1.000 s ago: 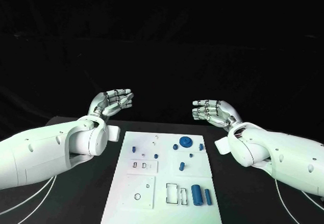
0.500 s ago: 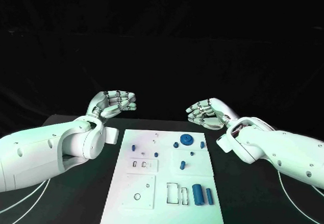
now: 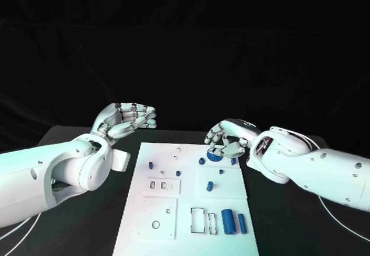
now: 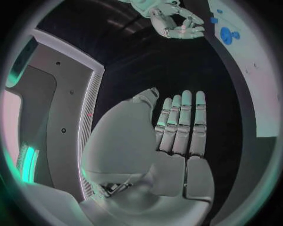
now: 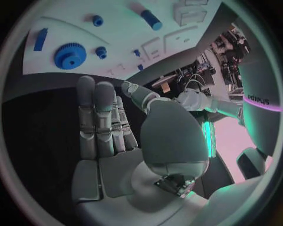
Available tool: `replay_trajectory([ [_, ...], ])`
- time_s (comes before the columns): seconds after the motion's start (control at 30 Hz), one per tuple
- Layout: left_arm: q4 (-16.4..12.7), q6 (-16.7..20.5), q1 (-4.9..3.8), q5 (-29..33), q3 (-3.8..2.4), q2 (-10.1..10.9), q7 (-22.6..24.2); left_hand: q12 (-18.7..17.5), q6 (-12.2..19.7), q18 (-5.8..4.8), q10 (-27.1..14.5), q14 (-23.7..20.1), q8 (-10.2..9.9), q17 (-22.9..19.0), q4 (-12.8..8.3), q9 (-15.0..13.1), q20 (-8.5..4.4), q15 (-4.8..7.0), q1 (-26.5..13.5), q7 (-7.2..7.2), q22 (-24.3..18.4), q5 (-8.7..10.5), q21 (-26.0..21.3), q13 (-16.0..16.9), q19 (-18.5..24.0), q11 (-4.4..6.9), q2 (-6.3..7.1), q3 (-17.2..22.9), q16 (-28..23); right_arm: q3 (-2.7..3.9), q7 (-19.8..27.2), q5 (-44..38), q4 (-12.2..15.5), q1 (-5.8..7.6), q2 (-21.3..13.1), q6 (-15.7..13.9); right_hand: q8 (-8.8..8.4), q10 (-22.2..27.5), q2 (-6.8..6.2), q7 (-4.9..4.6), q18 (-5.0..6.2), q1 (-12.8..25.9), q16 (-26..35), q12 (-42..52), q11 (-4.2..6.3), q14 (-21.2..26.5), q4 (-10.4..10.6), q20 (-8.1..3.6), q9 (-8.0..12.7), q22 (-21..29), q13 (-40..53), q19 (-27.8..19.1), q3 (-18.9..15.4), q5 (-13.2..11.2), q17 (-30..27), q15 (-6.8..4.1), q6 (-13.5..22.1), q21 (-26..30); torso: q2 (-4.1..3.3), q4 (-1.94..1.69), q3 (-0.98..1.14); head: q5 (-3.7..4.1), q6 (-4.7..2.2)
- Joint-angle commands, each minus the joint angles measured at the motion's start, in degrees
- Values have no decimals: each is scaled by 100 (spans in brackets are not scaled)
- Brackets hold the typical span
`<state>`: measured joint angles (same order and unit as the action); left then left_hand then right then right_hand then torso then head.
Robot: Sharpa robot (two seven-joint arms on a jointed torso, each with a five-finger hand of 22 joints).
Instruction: Assemble the parts on the task board
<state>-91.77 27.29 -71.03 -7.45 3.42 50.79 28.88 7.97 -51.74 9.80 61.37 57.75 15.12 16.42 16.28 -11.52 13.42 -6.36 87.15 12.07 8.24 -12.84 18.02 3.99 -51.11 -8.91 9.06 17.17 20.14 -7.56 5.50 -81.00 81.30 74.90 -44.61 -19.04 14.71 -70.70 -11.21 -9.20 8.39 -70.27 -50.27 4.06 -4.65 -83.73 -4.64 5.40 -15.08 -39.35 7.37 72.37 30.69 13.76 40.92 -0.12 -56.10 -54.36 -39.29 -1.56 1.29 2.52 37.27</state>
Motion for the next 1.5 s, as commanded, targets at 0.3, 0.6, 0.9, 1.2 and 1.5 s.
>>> replay_trajectory([
  [0.3, -367, -226, -41, -134, -12, 115, -43, -89, 31, 72, 9, 1, -25, 31, -6, -10, 6, -19, -31, 18, 10, 21, 50, -12, -66, -20, 73, 58, 22, 3, -745, -1568, 63, 15, 113, 588, -115, 568, -167, -62, -317, 7, -1964, -21, -130, -216, 164, 105, -141, -2163, 61, 513, 75, -62, 2015, 98, 184, -1679, -284, -89, 36, 93, -66],
  [0.6, -407, -264, -43, -133, -13, 121, -59, -106, 39, 73, 5, -12, -31, 40, -8, -12, 1, -23, -39, 24, 15, 22, 64, -13, -84, -25, 77, 66, 18, 2, -844, -1741, 6, 11, 224, 725, -154, 760, -181, -54, -371, -54, -2315, 7, -149, -205, 202, 151, -203, -2622, 62, 585, 31, -85, 2356, 129, 253, -2014, -391, -135, 44, 145, -140],
  [0.9, -386, -280, -44, -103, -14, 120, -75, -126, 51, 72, 0, -21, -41, 51, -4, -14, -2, -27, -56, 34, 19, 25, 76, -13, -98, -33, 81, 71, 17, 0, -904, -1850, -90, -9, 354, 759, -156, 817, -163, -51, -404, -70, -2461, 38, -154, -218, 233, 167, -236, -2851, 71, 649, 9, -87, 2507, 139, 255, -2173, -457, -174, 49, 161, -158],
  [1.2, -381, -291, -44, -98, -14, 128, -90, -126, 51, 72, 0, -21, -41, 51, -4, -14, -2, -27, -56, 34, 19, 25, 76, -13, -98, -33, 81, 71, 17, 0, -970, -1916, -104, -11, 362, 802, -90, 739, -91, -23, -461, -132, -2659, 141, -135, -252, 257, 169, -304, -3205, 105, 782, 80, -105, 2719, 125, 132, -2414, -498, -160, 60, 156, -165],
  [1.5, -375, -303, -44, -97, -14, 143, -115, -133, 54, 72, -1, -22, -43, 56, -3, -15, -4, -28, -62, 39, 20, 25, 80, -13, -103, -36, 79, 74, 18, 0, -1012, -1965, -80, -11, 349, 856, 17, 566, -12, 35, -523, -188, -2771, 265, -72, -263, 274, 140, -391, -3565, 152, 939, 206, -132, 2820, 86, -40, -2651, -530, -183, 66, 174, -157],
])
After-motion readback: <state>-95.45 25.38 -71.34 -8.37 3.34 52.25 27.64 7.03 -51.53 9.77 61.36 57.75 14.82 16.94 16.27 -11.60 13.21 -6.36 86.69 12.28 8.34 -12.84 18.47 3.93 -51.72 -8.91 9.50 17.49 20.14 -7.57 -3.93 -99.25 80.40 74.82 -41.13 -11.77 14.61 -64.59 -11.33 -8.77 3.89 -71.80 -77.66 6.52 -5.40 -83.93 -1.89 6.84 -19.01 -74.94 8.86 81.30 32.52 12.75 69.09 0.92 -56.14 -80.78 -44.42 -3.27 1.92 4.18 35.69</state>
